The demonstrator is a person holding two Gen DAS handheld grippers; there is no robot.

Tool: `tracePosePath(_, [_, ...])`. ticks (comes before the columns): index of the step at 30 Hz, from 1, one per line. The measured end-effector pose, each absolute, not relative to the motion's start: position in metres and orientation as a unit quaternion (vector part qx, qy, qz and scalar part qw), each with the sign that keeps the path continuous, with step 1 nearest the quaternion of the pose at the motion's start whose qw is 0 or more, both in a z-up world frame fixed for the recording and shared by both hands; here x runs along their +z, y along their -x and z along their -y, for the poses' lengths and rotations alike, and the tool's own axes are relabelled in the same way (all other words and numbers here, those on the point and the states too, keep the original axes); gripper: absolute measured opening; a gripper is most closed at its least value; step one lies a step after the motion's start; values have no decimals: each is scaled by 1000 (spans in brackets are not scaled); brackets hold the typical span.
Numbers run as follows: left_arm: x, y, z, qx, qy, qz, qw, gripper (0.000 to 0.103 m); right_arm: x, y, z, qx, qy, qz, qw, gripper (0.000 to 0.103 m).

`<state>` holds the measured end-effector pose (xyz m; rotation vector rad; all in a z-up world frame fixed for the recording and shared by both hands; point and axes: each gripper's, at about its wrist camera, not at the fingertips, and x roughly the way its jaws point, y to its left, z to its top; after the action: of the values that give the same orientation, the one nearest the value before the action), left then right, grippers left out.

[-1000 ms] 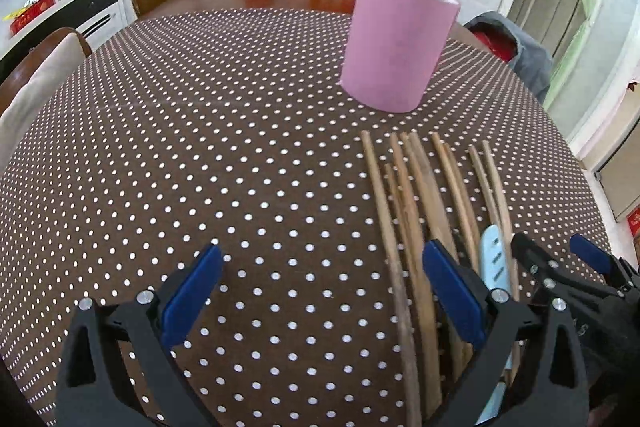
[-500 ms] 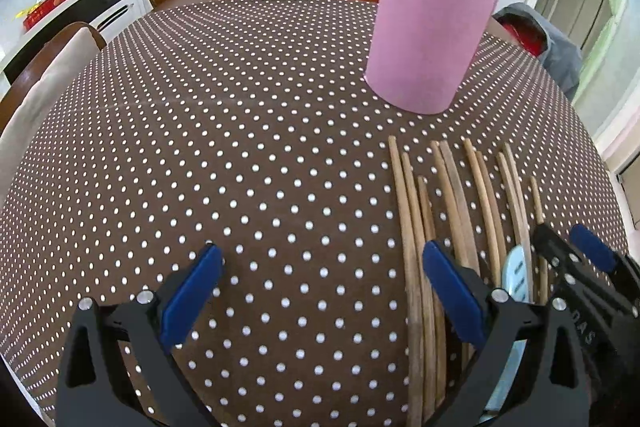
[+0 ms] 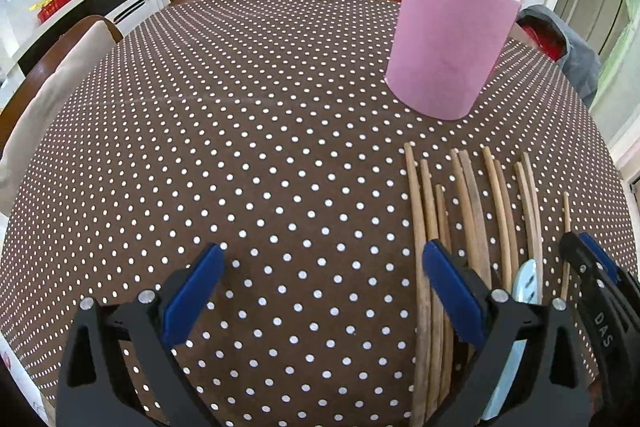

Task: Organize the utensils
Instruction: 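Lower the right gripper to the chopsticks and grasp one chopstick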

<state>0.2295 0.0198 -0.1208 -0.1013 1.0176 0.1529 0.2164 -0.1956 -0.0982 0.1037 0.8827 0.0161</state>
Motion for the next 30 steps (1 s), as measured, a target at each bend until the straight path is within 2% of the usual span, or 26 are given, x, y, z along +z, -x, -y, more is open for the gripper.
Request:
tracePosePath(16, [-124,-246,-21,88,42,-487,868,98,-98,-216,197,10,-53,-426,903,22])
tracePosePath(23, [-123,-246,-22,75,56,-490,867,98,-99,-215,198,12,-55,-426,903,22])
tracePosePath(26, [-115,-241,-34,41,107,-485,867,98,-99,-215,199,12,-56,-426,903,22])
tracePosePath(30, [-114,-242,-30,40,86,-482,871,98,-99,-215,200,12,-55,-425,903,22])
